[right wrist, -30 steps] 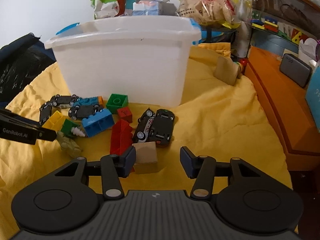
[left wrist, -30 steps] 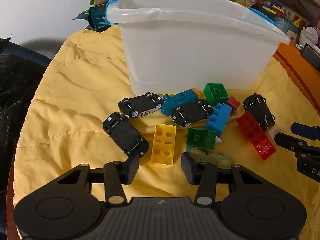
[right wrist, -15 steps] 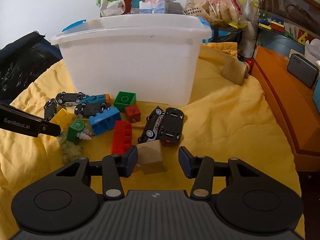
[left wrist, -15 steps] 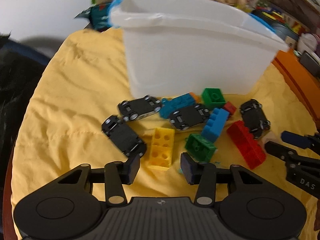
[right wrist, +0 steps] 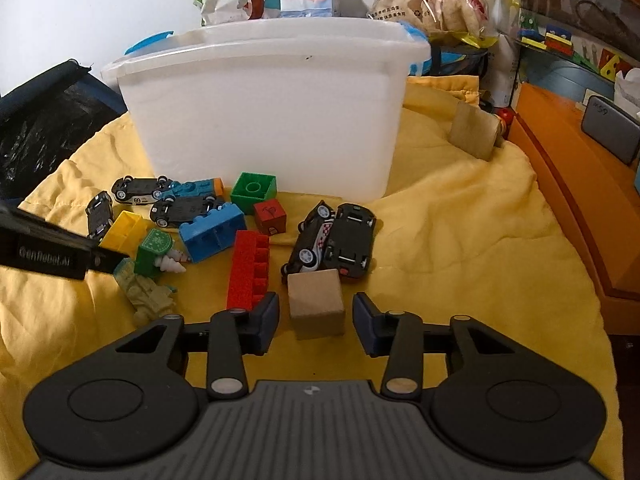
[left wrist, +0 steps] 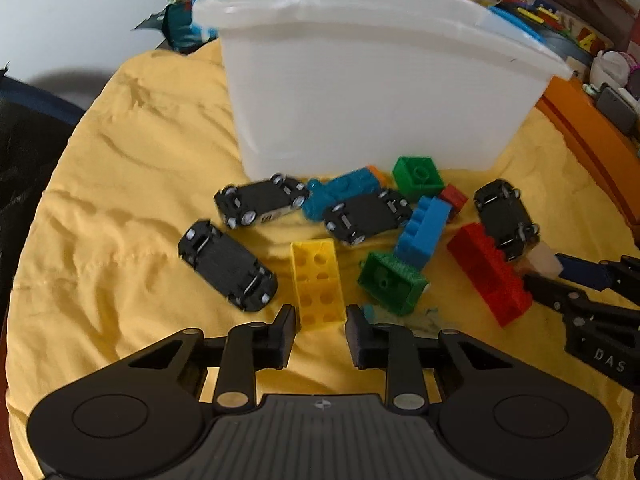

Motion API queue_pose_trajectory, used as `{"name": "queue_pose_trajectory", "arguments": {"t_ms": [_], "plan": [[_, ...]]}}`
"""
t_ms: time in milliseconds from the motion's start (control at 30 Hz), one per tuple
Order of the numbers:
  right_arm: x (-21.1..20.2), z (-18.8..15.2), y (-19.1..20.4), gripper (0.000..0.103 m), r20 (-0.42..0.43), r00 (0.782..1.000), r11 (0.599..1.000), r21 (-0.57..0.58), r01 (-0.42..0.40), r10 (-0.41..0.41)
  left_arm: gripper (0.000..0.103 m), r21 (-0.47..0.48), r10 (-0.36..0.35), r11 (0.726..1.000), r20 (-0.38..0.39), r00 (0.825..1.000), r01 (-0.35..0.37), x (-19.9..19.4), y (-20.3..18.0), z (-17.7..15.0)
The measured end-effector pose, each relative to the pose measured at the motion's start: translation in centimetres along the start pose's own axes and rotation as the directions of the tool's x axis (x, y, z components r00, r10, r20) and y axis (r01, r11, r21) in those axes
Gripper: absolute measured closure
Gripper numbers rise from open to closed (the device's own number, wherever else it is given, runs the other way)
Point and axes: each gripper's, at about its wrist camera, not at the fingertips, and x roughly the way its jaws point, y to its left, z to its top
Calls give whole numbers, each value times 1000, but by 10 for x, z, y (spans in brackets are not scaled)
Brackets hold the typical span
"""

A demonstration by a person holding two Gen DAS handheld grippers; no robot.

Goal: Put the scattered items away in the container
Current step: 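Grasp the tan wooden cube with the right tool while the left tool grasps the yellow brick, then lift both held pieces over the clear container and open both tools to drop them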

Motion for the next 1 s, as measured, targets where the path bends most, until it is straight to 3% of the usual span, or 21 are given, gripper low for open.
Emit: {"name": "queue_pose_trajectory", "arguments": {"t_ms": [633, 1000], "plan": [[5, -2, 2, 70, 2, 1000, 1000, 16, -21, 21, 76, -2, 11, 1000, 17, 1000, -11, 6, -1, 5], [-16, 6, -1, 70, 45, 999, 1000, 6, -25, 25, 76, 8, -6, 1000, 63, 998, 5, -27, 0, 12]]}}
